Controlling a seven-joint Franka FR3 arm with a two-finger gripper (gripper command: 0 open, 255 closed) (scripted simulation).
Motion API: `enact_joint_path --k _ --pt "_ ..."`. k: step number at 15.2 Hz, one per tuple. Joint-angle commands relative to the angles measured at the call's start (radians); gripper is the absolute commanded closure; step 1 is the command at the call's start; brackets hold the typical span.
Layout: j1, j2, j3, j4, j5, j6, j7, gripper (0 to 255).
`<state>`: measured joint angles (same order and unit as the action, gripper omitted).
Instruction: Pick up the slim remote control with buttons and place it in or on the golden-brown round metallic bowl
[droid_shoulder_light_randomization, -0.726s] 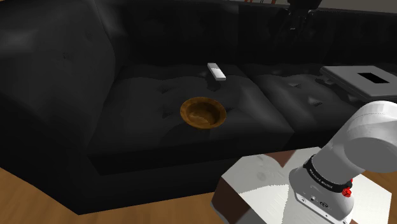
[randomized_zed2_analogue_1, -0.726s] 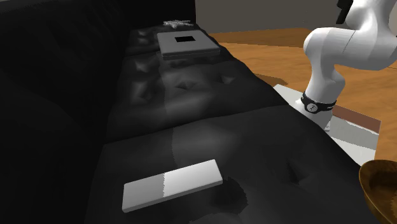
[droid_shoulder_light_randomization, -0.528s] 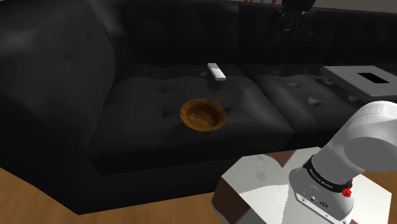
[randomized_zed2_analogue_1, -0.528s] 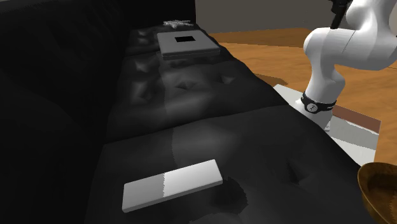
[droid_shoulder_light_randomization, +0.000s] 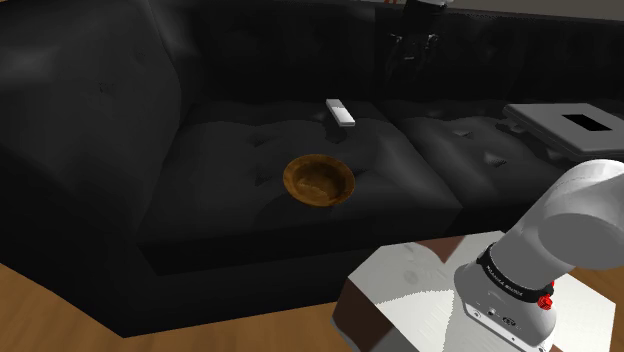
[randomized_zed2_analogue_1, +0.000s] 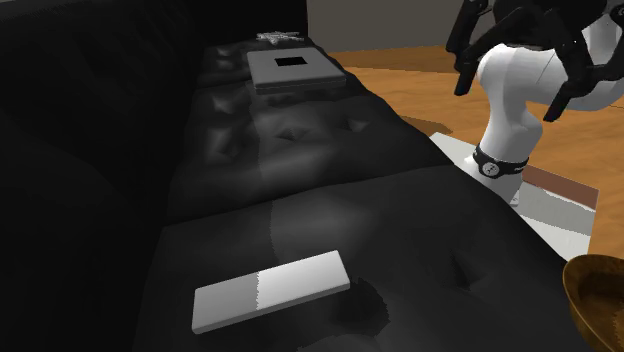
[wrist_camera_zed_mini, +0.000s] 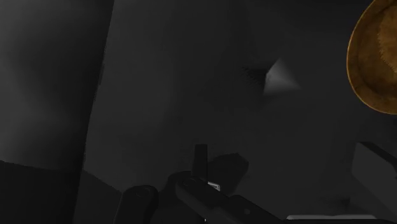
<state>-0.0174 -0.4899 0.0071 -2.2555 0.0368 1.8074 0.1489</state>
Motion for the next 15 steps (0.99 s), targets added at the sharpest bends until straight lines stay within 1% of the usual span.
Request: enact_joint_path --k 1,8,15 --pt "-0.007 0.08 -0.005 0.034 -0.004 0.038 0.002 0" --pt "-0.032 0.347 -0.032 0.184 -0.012 0.124 -0.001 0" --pt "-0.058 0.619 -0.057 0.392 -0.008 0.157 -0.006 0"
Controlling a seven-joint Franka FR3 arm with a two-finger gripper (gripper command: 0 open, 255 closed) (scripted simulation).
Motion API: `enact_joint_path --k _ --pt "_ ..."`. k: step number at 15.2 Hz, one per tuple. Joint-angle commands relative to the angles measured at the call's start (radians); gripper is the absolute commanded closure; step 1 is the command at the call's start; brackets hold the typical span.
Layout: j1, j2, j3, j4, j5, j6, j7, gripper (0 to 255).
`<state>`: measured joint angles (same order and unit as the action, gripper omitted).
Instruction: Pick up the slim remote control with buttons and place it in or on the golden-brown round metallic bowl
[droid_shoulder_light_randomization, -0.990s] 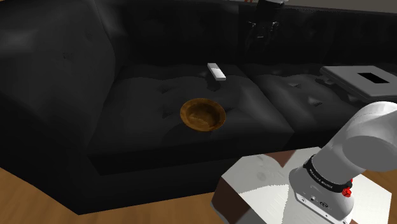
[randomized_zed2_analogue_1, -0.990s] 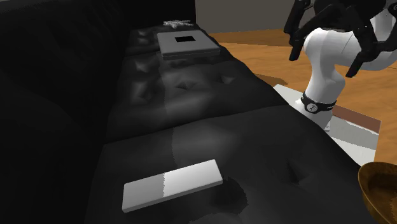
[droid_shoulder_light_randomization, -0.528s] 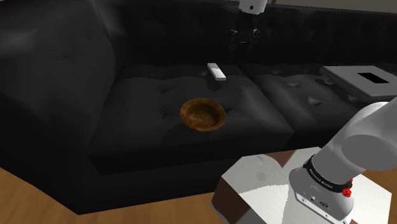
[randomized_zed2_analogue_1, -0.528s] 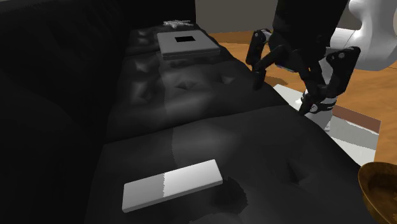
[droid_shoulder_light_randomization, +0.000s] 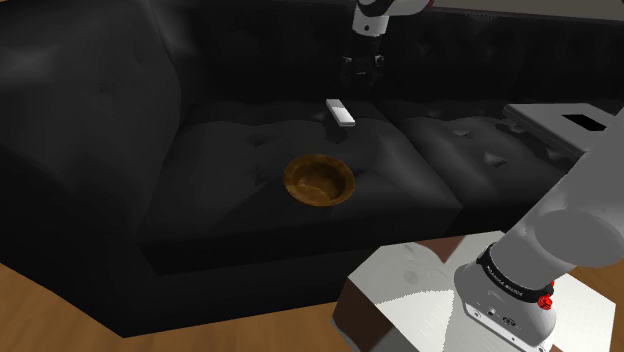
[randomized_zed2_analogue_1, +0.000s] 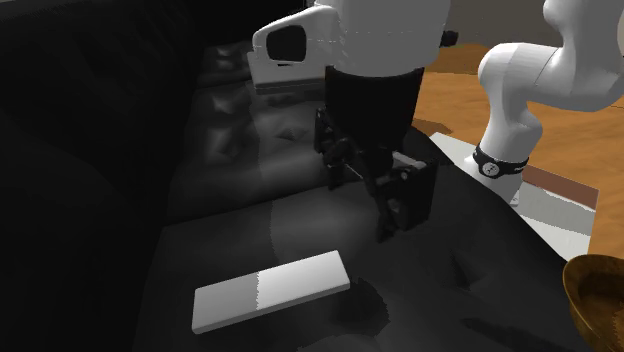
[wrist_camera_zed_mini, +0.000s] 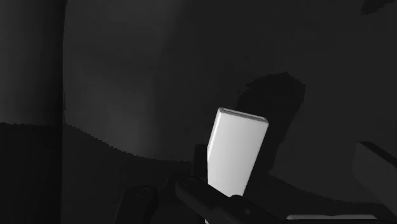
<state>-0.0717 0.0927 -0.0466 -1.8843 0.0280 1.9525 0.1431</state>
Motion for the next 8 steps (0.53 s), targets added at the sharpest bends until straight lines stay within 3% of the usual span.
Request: enact_joint_path --k 1,8 --pt "-0.007 0.076 -0.006 0.056 0.002 0.012 0.0 0" --pt "-0.04 0.366 -0.025 0.348 0.018 -0.023 -0.003 0"
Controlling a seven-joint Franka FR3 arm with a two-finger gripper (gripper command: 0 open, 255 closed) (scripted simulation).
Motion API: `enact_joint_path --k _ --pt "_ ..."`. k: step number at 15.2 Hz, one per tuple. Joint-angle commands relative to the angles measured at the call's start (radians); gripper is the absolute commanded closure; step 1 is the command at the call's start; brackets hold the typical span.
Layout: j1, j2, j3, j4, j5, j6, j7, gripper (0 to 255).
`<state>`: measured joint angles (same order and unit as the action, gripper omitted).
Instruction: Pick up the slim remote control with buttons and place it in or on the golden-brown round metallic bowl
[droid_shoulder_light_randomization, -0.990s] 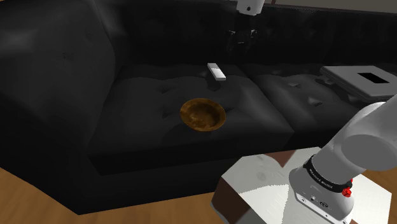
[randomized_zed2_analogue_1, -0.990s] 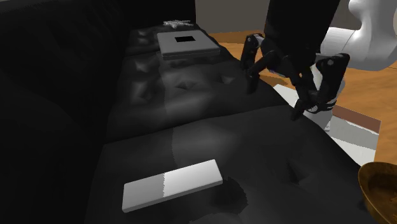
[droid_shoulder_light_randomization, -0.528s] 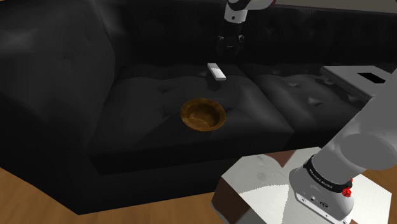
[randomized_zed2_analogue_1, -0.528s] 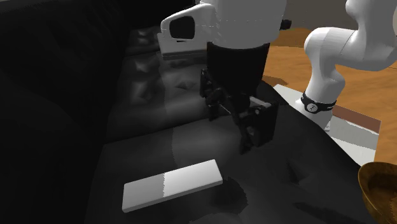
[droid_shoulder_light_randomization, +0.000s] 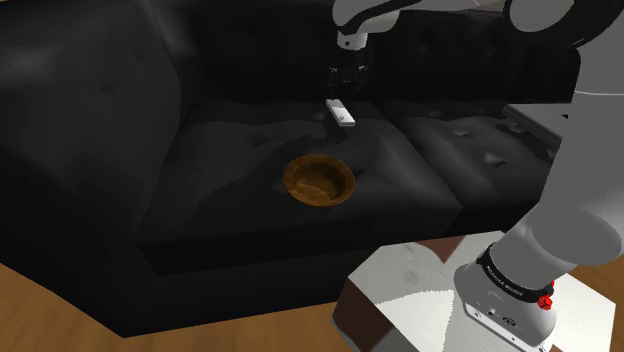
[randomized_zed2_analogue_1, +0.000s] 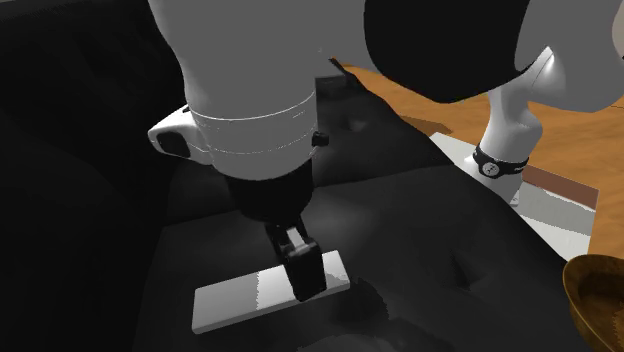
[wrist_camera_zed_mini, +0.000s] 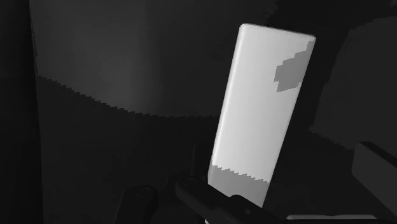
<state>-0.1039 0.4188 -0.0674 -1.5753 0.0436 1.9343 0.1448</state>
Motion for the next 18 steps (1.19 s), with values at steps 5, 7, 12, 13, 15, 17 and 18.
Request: enact_joint_path --k 5,7,12,13,15,17,18 --pt "-0.02 0.138 -0.007 0.129 0.008 -0.005 -0.004 0" --pt "-0.02 0.145 -0.006 0.112 0.009 0.018 -0.004 0" --pt "-0.019 0.158 -0.006 0.084 0.01 0.06 -0.005 0" --pt "-0.019 0.158 -0.006 0.084 0.01 0.06 -0.005 0" --pt "-0.019 0.158 -0.006 0.084 0.01 0.06 -0.005 0" --pt "-0.019 0.158 -0.006 0.084 0.01 0.06 -0.005 0" --pt "-0.019 0.158 -0.006 0.084 0.01 0.06 -0.005 0"
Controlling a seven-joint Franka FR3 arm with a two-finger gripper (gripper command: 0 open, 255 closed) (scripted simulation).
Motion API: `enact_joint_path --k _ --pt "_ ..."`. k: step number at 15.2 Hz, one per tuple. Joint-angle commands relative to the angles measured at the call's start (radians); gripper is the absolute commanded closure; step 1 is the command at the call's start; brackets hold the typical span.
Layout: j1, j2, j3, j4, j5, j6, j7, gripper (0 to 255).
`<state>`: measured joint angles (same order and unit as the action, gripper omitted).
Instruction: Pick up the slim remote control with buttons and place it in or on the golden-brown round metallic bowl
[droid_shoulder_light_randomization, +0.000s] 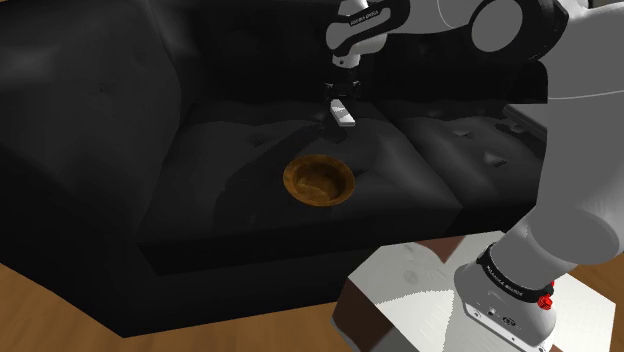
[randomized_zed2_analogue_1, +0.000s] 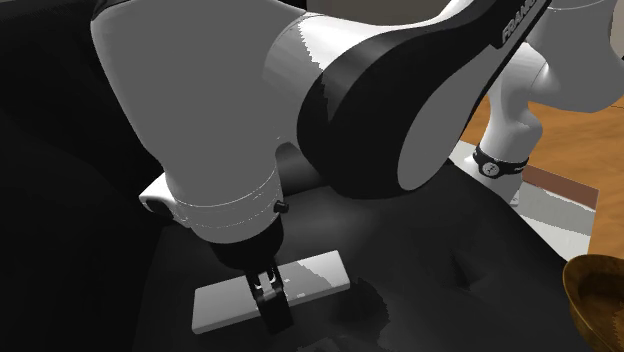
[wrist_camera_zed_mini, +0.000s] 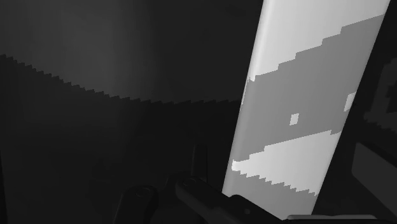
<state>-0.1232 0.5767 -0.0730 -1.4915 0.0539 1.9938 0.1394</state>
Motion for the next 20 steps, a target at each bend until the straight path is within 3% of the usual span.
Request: enact_joint_path --k 1,10,20 --pt "0.0 0.0 0.0 0.0 0.0 0.0 0.0 255" --pt "0.0 0.0 0.0 0.0 0.0 0.0 0.0 255" --pt "0.0 -0.044 -0.002 0.066 -0.004 -0.111 0.003 255"
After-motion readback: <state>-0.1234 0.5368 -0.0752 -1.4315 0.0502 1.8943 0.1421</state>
